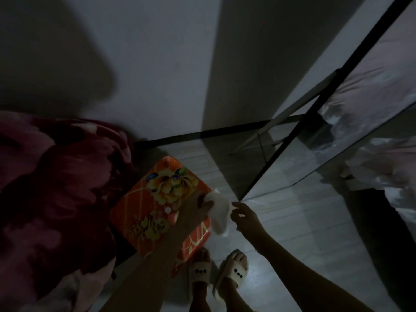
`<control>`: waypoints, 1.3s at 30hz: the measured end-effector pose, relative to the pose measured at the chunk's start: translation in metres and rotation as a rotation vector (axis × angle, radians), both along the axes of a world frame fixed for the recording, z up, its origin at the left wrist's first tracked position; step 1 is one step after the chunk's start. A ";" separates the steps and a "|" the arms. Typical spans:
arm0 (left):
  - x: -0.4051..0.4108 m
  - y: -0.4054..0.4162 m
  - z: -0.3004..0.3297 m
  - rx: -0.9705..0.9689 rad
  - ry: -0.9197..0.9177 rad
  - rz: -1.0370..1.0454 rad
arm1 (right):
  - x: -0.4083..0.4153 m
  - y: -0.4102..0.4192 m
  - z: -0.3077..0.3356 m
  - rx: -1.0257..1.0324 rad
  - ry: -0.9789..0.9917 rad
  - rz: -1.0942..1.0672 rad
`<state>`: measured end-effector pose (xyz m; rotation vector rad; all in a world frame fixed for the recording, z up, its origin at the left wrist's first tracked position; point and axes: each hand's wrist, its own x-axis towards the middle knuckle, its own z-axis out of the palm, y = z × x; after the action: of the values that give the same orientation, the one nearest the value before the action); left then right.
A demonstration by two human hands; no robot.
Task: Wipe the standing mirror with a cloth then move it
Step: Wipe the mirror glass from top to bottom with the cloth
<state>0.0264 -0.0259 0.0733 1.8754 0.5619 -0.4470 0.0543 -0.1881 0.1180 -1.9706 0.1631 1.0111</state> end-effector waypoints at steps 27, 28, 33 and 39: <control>0.177 -0.131 0.387 -0.039 -0.784 -0.205 | 0.117 -0.173 0.347 -0.378 -0.877 -0.297; 0.179 -0.135 0.391 -0.036 -0.797 -0.218 | 0.118 -0.175 0.356 -0.369 -0.912 -0.246; 0.191 -0.151 0.407 -0.109 -0.747 -0.326 | 0.120 -0.172 0.377 -0.162 -0.979 -0.353; 0.197 -0.153 0.428 -0.131 -0.769 -0.476 | 0.124 -0.167 0.404 0.035 -0.916 -0.074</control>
<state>0.2235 -0.1785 0.5015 1.8660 -0.4222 -0.0336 0.1784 -0.3546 0.5224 -2.1775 -0.2862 -0.0008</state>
